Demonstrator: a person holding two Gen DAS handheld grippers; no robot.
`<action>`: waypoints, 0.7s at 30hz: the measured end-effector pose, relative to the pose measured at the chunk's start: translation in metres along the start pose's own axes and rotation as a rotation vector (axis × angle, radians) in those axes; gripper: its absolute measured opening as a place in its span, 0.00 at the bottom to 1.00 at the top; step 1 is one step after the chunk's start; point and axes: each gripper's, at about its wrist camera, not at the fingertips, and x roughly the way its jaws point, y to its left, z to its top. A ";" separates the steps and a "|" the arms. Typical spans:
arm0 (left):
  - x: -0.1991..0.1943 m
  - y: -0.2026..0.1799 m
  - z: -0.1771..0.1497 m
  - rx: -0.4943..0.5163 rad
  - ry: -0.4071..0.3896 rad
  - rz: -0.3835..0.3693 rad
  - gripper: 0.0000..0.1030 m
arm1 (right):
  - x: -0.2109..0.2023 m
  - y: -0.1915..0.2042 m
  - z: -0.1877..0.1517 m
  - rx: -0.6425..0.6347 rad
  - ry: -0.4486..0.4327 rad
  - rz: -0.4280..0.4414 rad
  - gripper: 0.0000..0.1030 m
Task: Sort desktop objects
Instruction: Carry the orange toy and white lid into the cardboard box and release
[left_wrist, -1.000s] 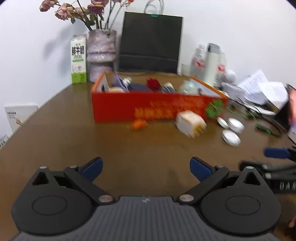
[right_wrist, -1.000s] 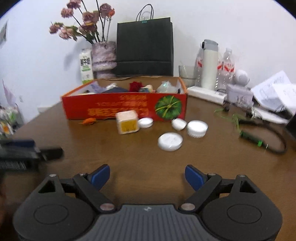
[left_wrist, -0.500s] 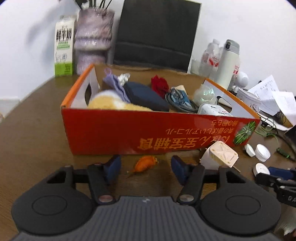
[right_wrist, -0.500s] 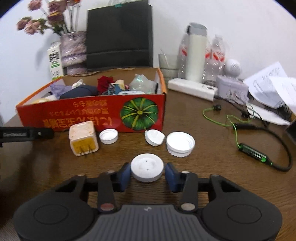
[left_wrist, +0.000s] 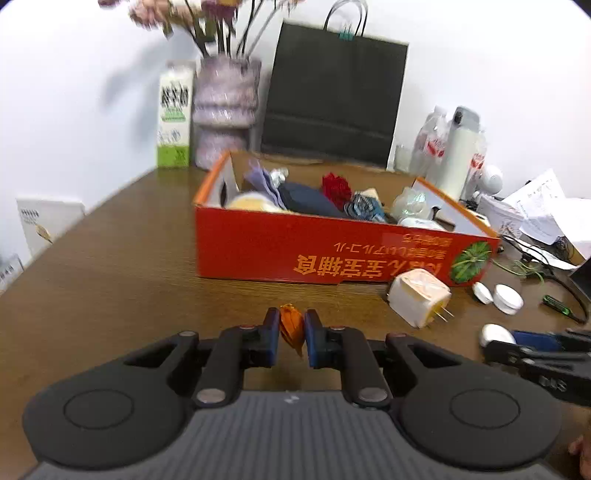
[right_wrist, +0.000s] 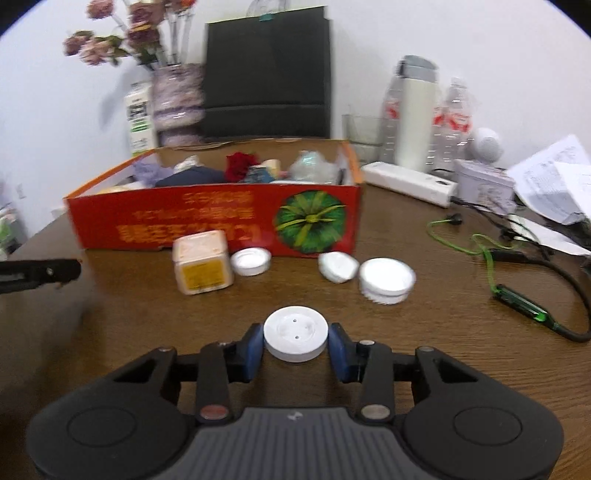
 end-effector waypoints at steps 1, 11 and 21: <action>-0.009 0.000 -0.001 0.000 -0.002 -0.004 0.15 | -0.001 0.002 0.001 -0.004 0.011 0.012 0.36; -0.079 0.001 -0.028 -0.015 -0.027 0.034 0.15 | -0.079 0.048 -0.026 0.005 -0.074 0.114 0.36; -0.092 -0.026 -0.053 0.046 -0.009 0.006 0.15 | -0.138 0.050 -0.063 0.006 -0.152 0.094 0.36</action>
